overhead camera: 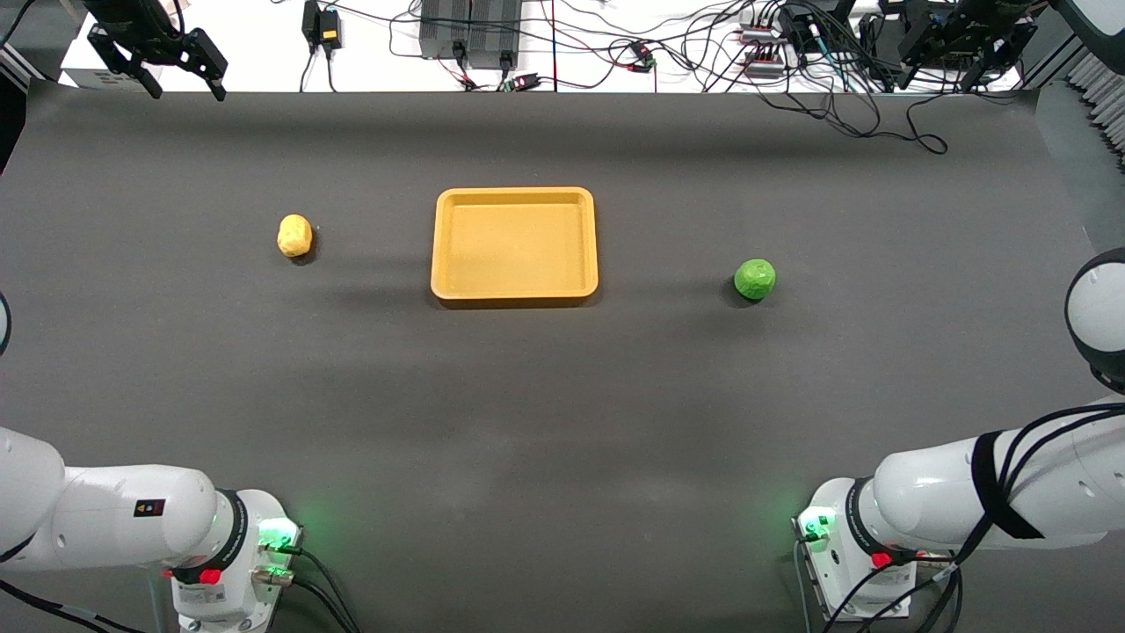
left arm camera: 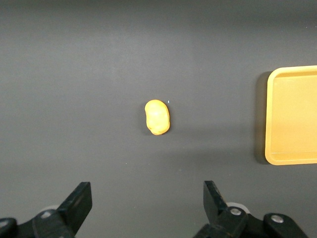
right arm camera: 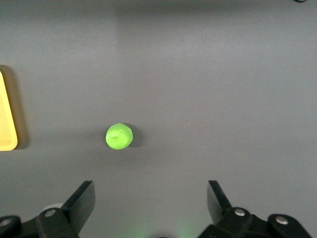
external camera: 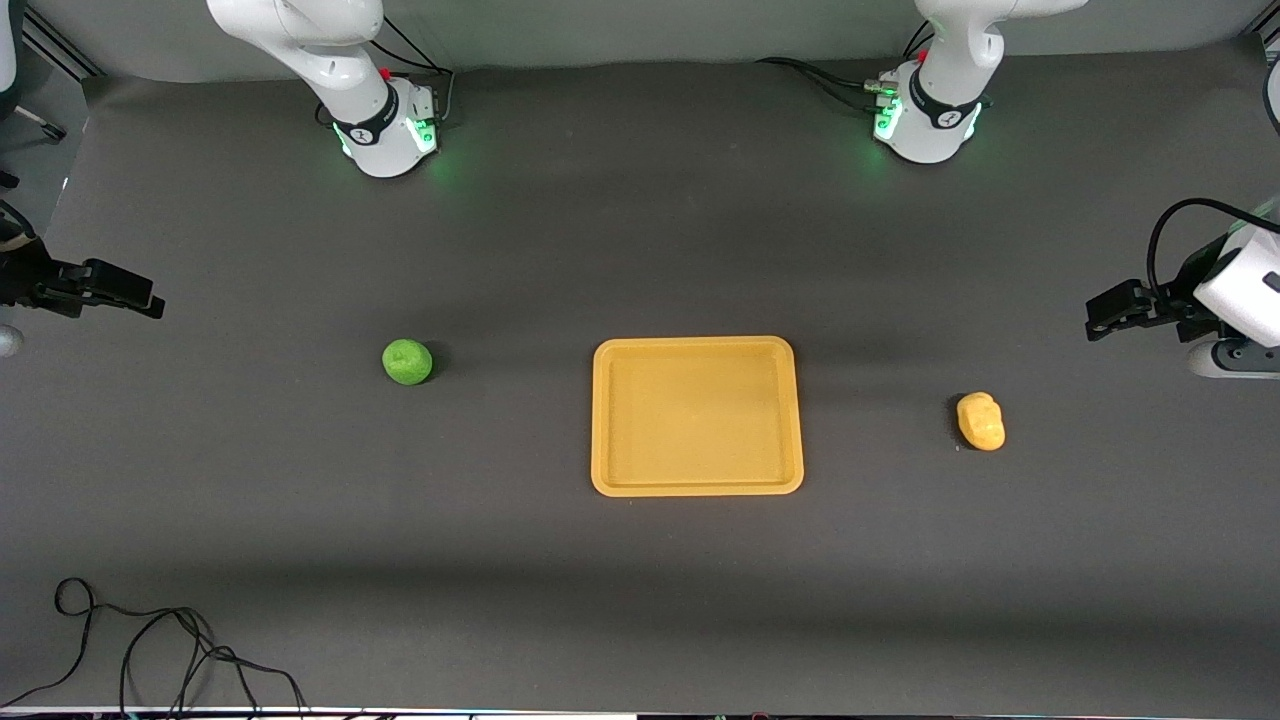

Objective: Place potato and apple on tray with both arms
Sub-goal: 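Reach the left gripper down to the yellow potato and grasp it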

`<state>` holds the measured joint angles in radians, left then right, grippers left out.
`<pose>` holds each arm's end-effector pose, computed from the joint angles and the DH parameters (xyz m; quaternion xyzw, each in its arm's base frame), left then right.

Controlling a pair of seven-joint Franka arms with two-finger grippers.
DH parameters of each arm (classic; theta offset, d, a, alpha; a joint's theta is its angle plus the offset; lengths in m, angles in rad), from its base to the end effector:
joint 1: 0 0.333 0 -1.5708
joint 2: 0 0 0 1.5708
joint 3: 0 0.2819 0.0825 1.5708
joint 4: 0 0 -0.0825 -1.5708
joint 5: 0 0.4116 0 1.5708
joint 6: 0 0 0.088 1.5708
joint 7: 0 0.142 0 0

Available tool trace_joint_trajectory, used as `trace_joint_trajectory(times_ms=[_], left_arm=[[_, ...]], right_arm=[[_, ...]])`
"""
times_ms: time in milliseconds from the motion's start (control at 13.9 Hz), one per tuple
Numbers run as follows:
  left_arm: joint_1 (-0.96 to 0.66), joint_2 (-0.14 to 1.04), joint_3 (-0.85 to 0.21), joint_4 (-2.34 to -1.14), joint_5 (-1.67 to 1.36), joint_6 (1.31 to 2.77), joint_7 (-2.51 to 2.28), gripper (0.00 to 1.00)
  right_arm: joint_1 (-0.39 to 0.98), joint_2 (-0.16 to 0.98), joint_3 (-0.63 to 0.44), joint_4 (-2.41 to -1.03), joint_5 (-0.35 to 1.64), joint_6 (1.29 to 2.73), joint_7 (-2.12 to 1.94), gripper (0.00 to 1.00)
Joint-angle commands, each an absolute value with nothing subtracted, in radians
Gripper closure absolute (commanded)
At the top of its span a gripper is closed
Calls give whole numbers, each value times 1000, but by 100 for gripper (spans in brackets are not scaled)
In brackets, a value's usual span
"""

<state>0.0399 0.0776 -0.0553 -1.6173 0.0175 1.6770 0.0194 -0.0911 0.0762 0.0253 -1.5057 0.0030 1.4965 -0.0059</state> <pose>0.6082 -0.0063 0.4951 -0.9998 0.0183 0.0089 0.0065 0.5905 -0.0389 0.5368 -0.9986 0.0299 0.0426 0.0040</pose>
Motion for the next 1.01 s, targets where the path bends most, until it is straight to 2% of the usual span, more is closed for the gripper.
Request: trace_joint_trajectory(times_ms=[0, 503, 719, 935], left_arm=[[37, 71, -52, -1617, 9, 1663, 26, 0], [40, 74, -52, -1624, 9, 1683, 32, 1], [41, 64, -51, -1719, 14, 1803, 34, 1], [43, 66, -49, -1883, 15, 1975, 67, 1]], right_arm=[[-86, 57, 25, -1516, -12, 1500, -25, 0], [-84, 64, 25, -1516, -12, 1500, -17, 0], [-86, 66, 25, -1514, -12, 1502, -17, 0], [-86, 66, 23, -1502, -9, 1503, -15, 0]])
